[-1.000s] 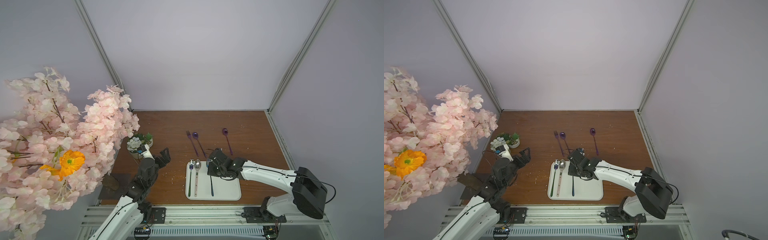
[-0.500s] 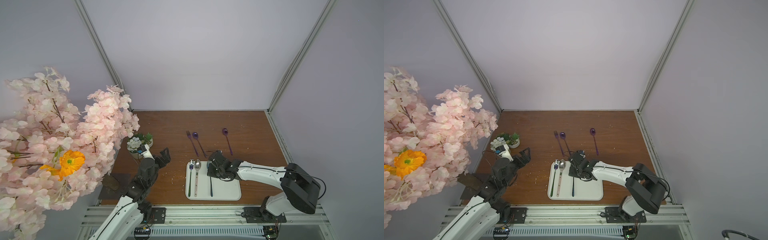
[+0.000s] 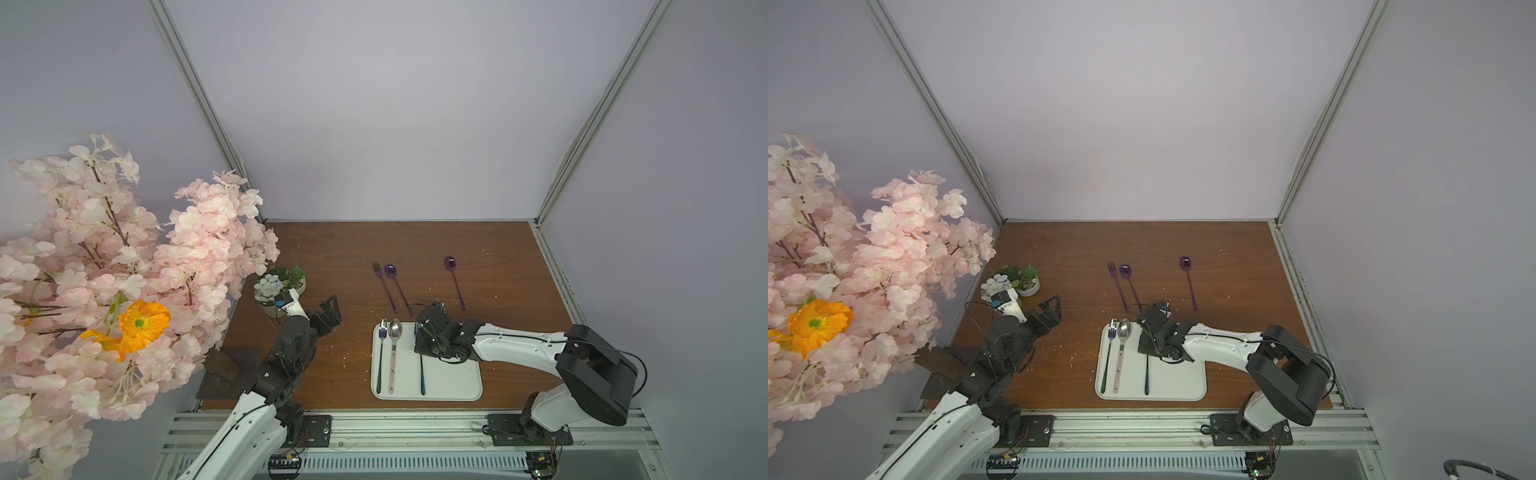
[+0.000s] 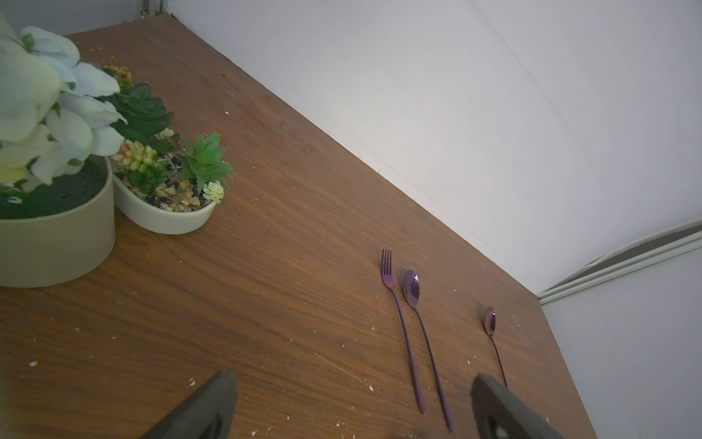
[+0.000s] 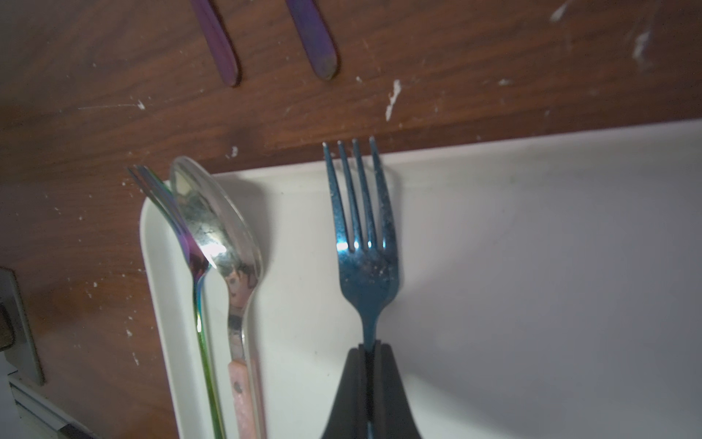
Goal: Set the spoon and fork side by side
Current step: Place the fork on the tray.
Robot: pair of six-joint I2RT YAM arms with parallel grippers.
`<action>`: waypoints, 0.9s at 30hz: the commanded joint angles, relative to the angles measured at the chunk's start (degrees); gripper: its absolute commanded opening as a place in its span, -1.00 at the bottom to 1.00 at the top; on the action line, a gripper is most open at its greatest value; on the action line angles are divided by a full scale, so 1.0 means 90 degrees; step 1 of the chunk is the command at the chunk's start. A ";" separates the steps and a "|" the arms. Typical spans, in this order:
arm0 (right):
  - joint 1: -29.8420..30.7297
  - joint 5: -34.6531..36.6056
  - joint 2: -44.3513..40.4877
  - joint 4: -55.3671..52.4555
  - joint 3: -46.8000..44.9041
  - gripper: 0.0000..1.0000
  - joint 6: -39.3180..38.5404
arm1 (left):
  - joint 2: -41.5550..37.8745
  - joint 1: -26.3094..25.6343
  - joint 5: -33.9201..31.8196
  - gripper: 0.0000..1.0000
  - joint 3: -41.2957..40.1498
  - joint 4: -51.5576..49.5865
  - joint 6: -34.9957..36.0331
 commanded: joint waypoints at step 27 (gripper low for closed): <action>0.0169 0.0759 -0.0394 -0.1371 0.0891 -0.17 -0.0326 | -0.0021 0.0047 0.0003 0.97 -0.0051 0.0054 -0.0007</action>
